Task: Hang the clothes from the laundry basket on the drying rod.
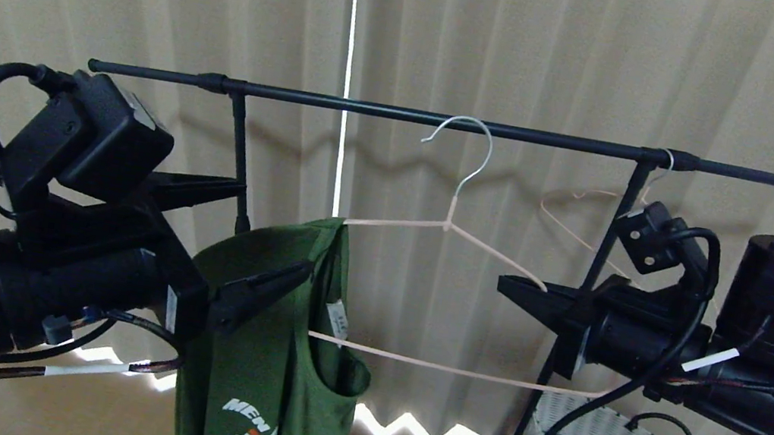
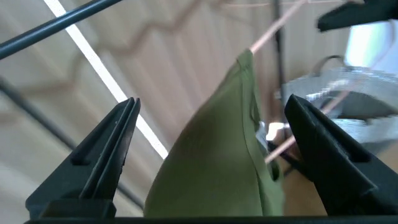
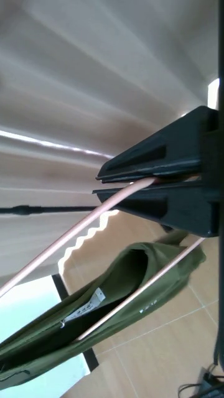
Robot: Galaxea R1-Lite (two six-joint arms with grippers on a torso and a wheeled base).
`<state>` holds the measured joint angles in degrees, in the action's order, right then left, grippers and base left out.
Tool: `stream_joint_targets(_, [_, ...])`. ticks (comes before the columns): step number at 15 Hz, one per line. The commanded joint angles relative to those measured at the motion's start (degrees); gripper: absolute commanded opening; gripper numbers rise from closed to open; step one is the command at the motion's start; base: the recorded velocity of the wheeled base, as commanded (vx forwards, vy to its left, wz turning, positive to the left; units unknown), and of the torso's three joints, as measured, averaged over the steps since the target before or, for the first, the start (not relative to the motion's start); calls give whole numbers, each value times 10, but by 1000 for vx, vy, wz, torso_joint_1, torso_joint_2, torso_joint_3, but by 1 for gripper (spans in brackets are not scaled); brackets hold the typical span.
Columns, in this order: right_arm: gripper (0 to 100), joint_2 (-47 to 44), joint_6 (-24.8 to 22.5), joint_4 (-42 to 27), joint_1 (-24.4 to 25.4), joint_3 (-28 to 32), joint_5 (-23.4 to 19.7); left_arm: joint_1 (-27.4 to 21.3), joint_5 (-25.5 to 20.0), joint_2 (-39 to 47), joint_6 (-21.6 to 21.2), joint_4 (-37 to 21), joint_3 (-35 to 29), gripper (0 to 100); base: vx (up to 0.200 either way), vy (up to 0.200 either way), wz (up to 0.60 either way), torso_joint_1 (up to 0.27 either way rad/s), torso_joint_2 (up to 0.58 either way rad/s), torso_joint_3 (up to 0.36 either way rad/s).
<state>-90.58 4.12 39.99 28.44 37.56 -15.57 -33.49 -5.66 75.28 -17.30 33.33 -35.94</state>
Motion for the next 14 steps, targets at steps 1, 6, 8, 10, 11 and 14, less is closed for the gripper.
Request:
stream_joint_targets(1, [0,37,-2,-13,-3,-1,0,9,-37,-8,-9,1,-1,100,0,0,0,0,0,0])
stream_joint_targets(6, [0,50,-10,-39,-2,-3,-1,35,-148,30,-143,-1,-33,100,0,0,0,0,0,0])
stream_joint_targets(8, [0,50,-14,-39,-1,-3,-1,41,-157,62,-192,-1,-42,100,0,0,0,0,0,0])
stream_joint_targets(10, [0,49,-14,-39,1,-1,-1,41,-156,72,-201,-1,-42,100,0,0,0,0,0,0])
stream_joint_targets(11, [0,47,-14,-39,10,-3,-1,40,-156,80,-201,0,-48,100,0,0,0,0,0,0])
stream_joint_targets(14, [0,47,-14,-39,34,-1,-1,40,-155,98,-203,1,-59,100,0,0,0,0,0,0])
